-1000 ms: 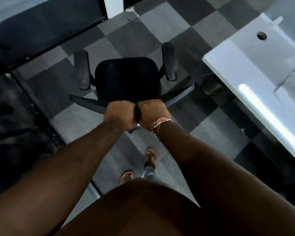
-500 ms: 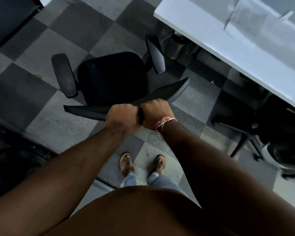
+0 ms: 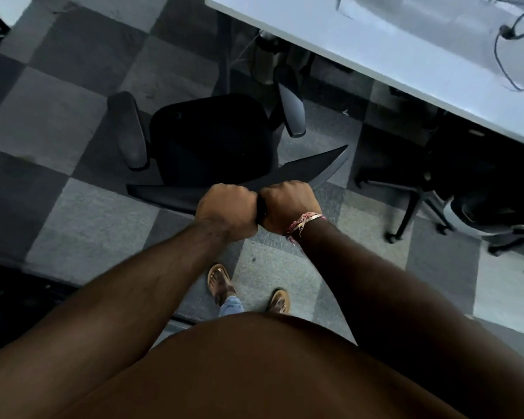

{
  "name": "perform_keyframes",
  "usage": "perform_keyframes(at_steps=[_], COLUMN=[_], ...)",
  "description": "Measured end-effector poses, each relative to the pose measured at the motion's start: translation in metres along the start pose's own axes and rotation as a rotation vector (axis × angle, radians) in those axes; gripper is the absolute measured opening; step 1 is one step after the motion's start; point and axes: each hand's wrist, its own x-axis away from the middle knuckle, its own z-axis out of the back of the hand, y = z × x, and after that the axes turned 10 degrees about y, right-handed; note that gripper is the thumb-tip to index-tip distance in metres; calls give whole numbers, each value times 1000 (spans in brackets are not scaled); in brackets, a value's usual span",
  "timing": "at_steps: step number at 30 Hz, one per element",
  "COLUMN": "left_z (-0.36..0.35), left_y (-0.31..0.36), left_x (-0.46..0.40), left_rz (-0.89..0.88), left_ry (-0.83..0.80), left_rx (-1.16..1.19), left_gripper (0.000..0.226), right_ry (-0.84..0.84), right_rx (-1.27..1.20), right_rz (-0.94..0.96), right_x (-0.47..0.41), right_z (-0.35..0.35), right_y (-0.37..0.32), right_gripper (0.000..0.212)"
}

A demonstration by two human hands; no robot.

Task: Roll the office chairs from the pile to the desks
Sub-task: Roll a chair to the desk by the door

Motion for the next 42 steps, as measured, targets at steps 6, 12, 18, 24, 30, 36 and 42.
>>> perform_keyframes(at_steps=[6, 12, 18, 24, 30, 36, 42], left_z=[2, 7, 9, 14, 9, 18, 26], left_y=[25, 41, 52, 63, 70, 81, 90], left_x=[-25, -59, -101, -158, -239, -336, -400], left_rz=[-140, -277, -299, -341, -338, -272, -250], left_ry=[-24, -41, -95, -55, -29, -1, 22], left_rx=[-27, -77, -100, -95, -126, -99, -115], left_gripper=[21, 15, 17, 23, 24, 22, 22], right_ry=[36, 104, 143, 132, 152, 143, 143], right_rx=[-62, -127, -81, -102, -98, -99, -96], right_rz=[-129, -190, -162, -165, -206, -234, -271], right_x=[24, 39, 32, 6, -34, -90, -127], right_z=[-8, -23, -25, -30, -37, -35, -33], right_y=[31, 59, 95, 147, 215, 295, 345], right_gripper=[22, 19, 23, 27, 31, 33, 34])
